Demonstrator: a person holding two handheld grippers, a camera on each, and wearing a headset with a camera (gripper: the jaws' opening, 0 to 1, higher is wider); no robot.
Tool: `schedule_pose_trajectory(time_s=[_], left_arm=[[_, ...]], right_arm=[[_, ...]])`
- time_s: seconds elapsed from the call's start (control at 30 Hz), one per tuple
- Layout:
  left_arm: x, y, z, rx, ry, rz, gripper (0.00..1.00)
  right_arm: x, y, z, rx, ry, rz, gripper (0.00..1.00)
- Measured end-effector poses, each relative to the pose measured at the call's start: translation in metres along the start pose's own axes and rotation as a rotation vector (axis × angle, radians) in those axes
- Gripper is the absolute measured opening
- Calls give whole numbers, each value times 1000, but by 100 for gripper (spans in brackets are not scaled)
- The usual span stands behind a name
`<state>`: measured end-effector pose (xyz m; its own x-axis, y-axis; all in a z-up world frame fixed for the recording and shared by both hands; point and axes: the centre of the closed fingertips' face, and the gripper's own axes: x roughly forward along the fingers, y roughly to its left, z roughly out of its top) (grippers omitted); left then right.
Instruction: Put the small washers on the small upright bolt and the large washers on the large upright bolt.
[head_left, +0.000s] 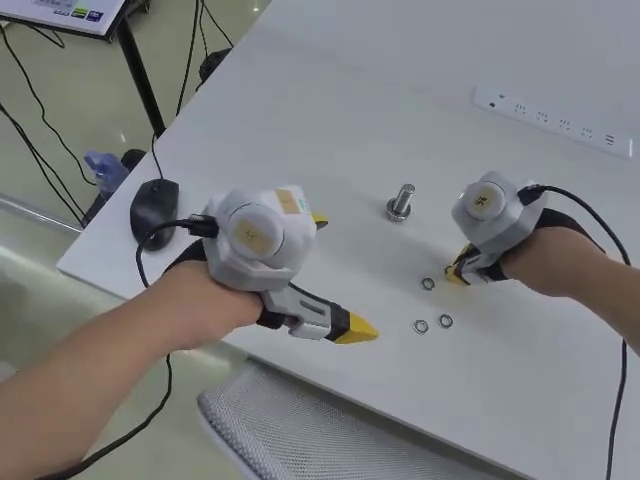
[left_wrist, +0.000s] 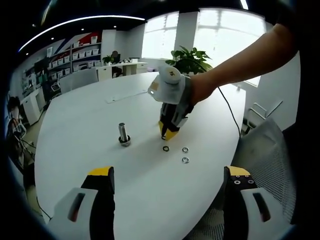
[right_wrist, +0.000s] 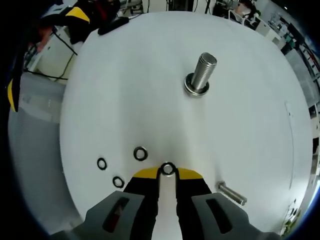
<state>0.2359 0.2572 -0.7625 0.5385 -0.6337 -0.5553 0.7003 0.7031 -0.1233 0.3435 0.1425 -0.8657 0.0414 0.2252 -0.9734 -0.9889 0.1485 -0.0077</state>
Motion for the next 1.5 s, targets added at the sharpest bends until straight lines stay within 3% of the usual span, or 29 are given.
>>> schedule_pose_trajectory(time_s=[0.33,0.73,1.13,1.5], left_arm=[[2,0,-1,-2,-4,3,91],[9,-1,2,16,2,-7,95],[10,3,-1,9,10,3,98],[14,2,-5,-4,24,2,98]], right_arm=[[-19,3,-11,38,-7,-3,12],[-50,-8,-31,98,-37,-33,12],[-68,-39,-48,125,-31,-74,12],[-77,-69,-36,133,-67,-98,12]])
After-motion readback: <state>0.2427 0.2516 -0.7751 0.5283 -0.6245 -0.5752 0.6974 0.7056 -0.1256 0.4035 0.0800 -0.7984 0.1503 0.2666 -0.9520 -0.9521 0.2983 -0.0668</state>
